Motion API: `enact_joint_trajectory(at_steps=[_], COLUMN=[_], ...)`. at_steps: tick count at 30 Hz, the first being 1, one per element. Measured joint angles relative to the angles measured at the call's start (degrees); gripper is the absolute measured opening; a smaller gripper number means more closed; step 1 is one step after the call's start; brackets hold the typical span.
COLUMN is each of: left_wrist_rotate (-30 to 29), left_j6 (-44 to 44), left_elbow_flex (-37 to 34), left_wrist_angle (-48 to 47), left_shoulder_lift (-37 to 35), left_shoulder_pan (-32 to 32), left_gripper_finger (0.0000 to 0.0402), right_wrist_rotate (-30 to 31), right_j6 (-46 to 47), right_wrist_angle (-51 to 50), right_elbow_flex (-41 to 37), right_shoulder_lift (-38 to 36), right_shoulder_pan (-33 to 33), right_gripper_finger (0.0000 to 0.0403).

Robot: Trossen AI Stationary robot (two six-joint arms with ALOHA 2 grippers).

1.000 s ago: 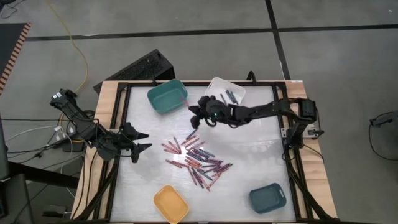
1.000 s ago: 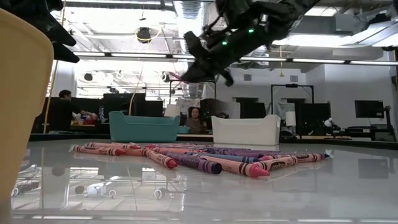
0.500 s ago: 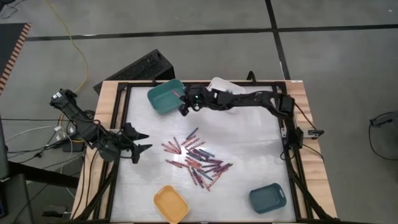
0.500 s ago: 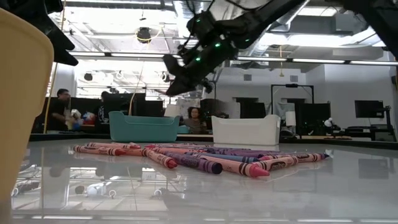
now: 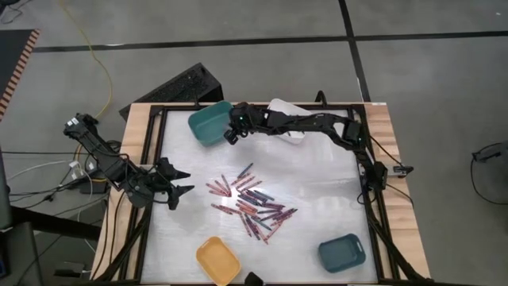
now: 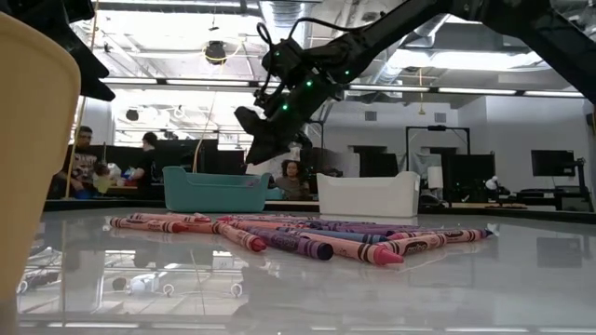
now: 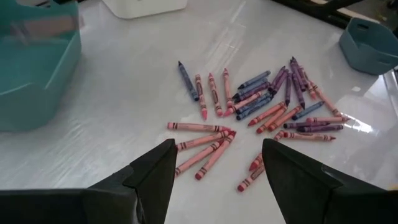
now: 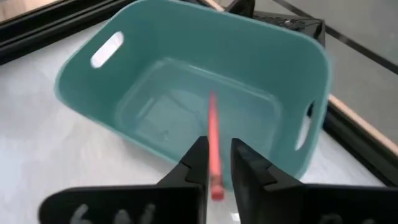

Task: Sort crayons
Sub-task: Put the red crayon into the top green bin

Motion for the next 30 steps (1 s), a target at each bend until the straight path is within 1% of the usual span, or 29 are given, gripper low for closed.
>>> enact_joint_trajectory(at_steps=[4,6,9,12,15,19,24,27,30], left_wrist_rotate=[0.0,0.0,0.0,0.0,0.0,0.0,-0.1,-0.1,-0.1], left_j6=[-0.1,-0.1,-0.2,-0.2,-0.2,-0.2,-0.2,-0.2,-0.2], left_elbow_flex=[0.0,0.0,0.0,0.0,0.0,0.0,0.0,0.0,0.0], left_wrist_angle=[0.1,0.1,0.1,0.1,0.2,0.3,0.3,0.3,0.4], left_shoulder_lift=[0.0,0.0,0.0,0.0,0.0,0.0,0.0,0.0,0.0], left_shoulder_pan=[0.0,0.0,0.0,0.0,0.0,0.0,0.0,0.0,0.0], left_gripper_finger=[0.0228,0.0228,0.0228,0.0228,0.0228,0.0228,0.0228,0.0228,0.0228], right_wrist_rotate=[0.0,-1.9,-4.9,-6.4,-6.4,-6.2,-5.7,-3.2,0.3], right_j6=[-0.2,-0.5,-3.4,-6.9,-10.0,-9.8,-8.7,-8.7,-8.7], right_wrist_angle=[-0.1,-0.4,-3.1,-10.7,-19.2,-25.7,-25.7,-24.2,-20.4], right_elbow_flex=[0.0,0.0,0.0,0.0,0.0,0.0,0.0,0.0,-0.9], right_shoulder_lift=[-0.3,-0.9,-2.9,-6.3,-9.9,-14.0,-15.8,-15.4,-14.9], right_shoulder_pan=[-1.0,-1.1,-0.2,2.0,5.3,10.7,19.3,24.3,28.5], right_gripper_finger=[0.0081,0.0082,0.0083,0.0083,0.0083,0.0083,0.0083,0.0083,0.0083])
